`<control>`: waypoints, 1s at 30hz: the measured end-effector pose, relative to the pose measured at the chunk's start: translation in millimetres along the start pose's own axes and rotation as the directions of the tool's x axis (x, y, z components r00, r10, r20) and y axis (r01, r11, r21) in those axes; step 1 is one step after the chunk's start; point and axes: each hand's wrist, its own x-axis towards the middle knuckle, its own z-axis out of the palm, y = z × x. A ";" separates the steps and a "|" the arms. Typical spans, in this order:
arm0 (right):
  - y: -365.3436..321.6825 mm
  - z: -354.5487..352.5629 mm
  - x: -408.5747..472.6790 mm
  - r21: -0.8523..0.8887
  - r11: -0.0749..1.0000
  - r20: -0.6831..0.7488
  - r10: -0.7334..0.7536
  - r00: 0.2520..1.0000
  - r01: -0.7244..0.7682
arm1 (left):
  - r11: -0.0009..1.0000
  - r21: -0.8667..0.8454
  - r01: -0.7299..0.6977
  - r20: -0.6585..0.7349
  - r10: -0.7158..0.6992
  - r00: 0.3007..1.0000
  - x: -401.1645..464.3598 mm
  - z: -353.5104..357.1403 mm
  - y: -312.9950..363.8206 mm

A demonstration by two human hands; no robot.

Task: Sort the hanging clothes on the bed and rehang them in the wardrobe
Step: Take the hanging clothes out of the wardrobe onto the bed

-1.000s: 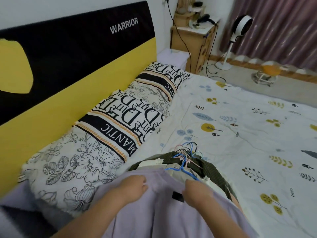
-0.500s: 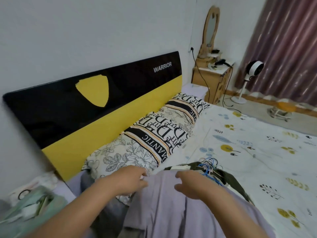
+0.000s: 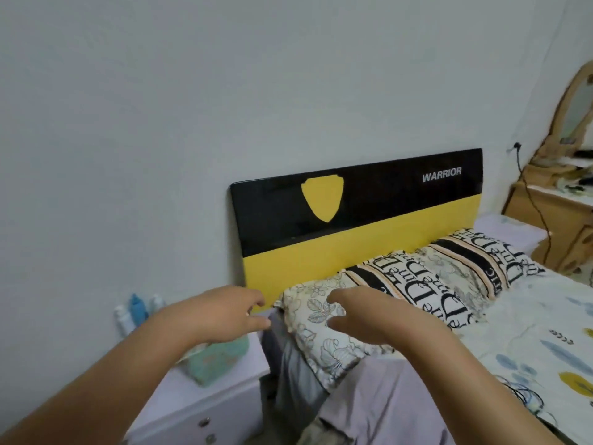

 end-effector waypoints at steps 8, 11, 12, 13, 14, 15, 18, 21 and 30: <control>-85.9 -3.9 -1.8 -0.101 0.943 -0.013 -0.321 0.947 0.318 | 0.944 -0.030 0.328 0.020 -0.328 0.945 -115.3 23.0 -41.7; -128.2 5.5 -4.4 -0.119 0.894 -0.003 -0.435 0.901 0.431 | 0.891 -0.052 0.450 0.033 -0.449 0.893 -159.7 37.7 -60.9; -143.5 8.4 -6.8 -0.130 0.874 0.010 -0.471 0.882 0.468 | 0.869 -0.072 0.489 0.038 -0.487 0.872 -174.8 43.0 -67.4; -159.2 11.0 -9.2 -0.141 0.850 0.027 -0.509 0.860 0.508 | 0.847 -0.099 0.522 0.042 -0.520 0.853 -190.3 47.9 -74.1; -175.5 12.9 -12.7 -0.149 0.822 0.043 -0.550 0.834 0.550 | 0.826 -0.128 0.549 0.044 -0.548 0.835 -206.2 52.5 -81.1; -192.1 15.3 -16.2 -0.157 0.793 0.056 -0.588 0.807 0.589 | 0.805 -0.157 0.572 0.041 -0.573 0.818 -222.6 56.0 -87.0; -244.1 22.4 -28.9 -0.165 0.711 0.091 -0.680 0.728 0.684 | 0.742 -0.216 0.635 0.034 -0.644 0.764 -273.3 62.8 -107.4; -298.0 32.1 -40.8 -0.156 0.630 0.125 -0.751 0.648 0.760 | 0.669 -0.264 0.695 0.038 -0.713 0.700 -322.8 67.9 -131.1; -460.7 73.0 -73.6 -0.119 0.416 0.179 -0.884 0.432 0.901 | 0.476 -0.379 0.793 -0.016 -0.861 0.509 -469.1 92.4 -213.7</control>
